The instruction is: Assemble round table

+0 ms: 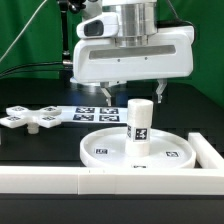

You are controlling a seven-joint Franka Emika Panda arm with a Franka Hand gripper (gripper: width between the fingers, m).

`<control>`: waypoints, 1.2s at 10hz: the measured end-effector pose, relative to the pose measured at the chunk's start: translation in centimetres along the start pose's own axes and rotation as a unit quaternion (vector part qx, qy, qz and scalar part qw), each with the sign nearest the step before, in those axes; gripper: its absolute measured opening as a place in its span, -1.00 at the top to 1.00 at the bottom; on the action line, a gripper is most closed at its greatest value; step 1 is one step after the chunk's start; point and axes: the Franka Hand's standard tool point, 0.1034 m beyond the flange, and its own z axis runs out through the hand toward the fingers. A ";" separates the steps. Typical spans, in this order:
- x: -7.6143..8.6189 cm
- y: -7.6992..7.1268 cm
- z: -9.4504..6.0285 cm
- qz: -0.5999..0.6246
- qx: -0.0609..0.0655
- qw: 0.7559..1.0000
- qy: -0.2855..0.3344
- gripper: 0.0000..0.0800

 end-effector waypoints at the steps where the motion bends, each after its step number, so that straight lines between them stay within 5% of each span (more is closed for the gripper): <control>1: -0.1 0.6 0.1 -0.013 -0.002 1.000 0.002 -0.62; 4: -2.4 7.1 1.0 -0.003 -0.024 1.000 0.000 -0.62; 6: -2.5 11.0 0.8 -0.016 -0.033 0.999 0.008 -0.62; 10: -2.5 10.6 1.0 -0.009 -0.032 0.999 0.007 -0.62; 12: -3.6 12.9 1.3 -0.004 -0.048 0.999 0.025 -0.62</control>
Offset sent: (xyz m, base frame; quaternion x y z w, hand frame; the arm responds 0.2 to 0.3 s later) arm -0.0353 -0.0815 -0.0097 -0.0354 0.0059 0.0046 0.9993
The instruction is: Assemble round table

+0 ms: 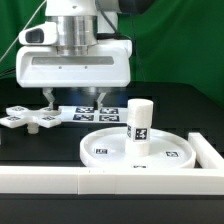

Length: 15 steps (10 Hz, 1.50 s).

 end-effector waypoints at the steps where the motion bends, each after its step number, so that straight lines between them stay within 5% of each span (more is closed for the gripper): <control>1: -0.5 1.8 -0.1 0.003 -0.011 1.000 0.009 -0.62; 4: -1.0 5.4 -0.3 -0.011 -0.020 1.000 0.017 -0.62; 7: -1.0 5.2 -0.2 -0.017 -0.021 0.999 0.017 -0.62; 8: -1.2 6.0 -0.1 -0.065 -0.032 0.997 0.026 -0.62; 11: -2.5 8.7 0.1 -0.075 -0.024 0.997 0.010 -0.62; 15: -3.0 7.9 0.8 -0.078 -0.025 0.997 0.007 -0.62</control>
Offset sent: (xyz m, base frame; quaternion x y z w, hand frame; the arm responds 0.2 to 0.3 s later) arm -0.0033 -0.0363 0.0018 0.0419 -0.0010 -0.0080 0.9991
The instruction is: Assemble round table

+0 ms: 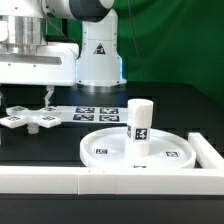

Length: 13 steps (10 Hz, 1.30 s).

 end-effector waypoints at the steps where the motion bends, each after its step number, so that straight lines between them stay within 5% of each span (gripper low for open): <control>1: -0.1 -0.4 0.3 -0.003 0.002 1.000 -0.003 -0.62; 13: 1.1 -0.6 0.3 -0.008 0.002 1.000 0.001 -0.62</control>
Offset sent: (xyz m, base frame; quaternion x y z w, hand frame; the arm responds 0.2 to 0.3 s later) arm -0.0019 0.0023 -0.0046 0.0018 0.0068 -0.0017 1.0000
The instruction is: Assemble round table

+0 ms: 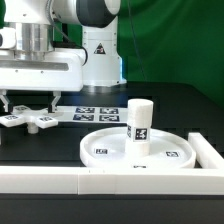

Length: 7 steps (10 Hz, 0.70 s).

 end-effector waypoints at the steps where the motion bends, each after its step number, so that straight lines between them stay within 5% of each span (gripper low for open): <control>1: 0.4 0.0 -0.2 0.002 -0.001 1.000 0.003 -0.62; 7: 0.5 -0.2 -0.1 0.014 -0.003 1.000 0.005 -0.62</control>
Offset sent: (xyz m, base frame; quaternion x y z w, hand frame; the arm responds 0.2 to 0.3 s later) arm -0.0075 -0.0054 0.0099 -0.0554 -0.0175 0.0098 0.9983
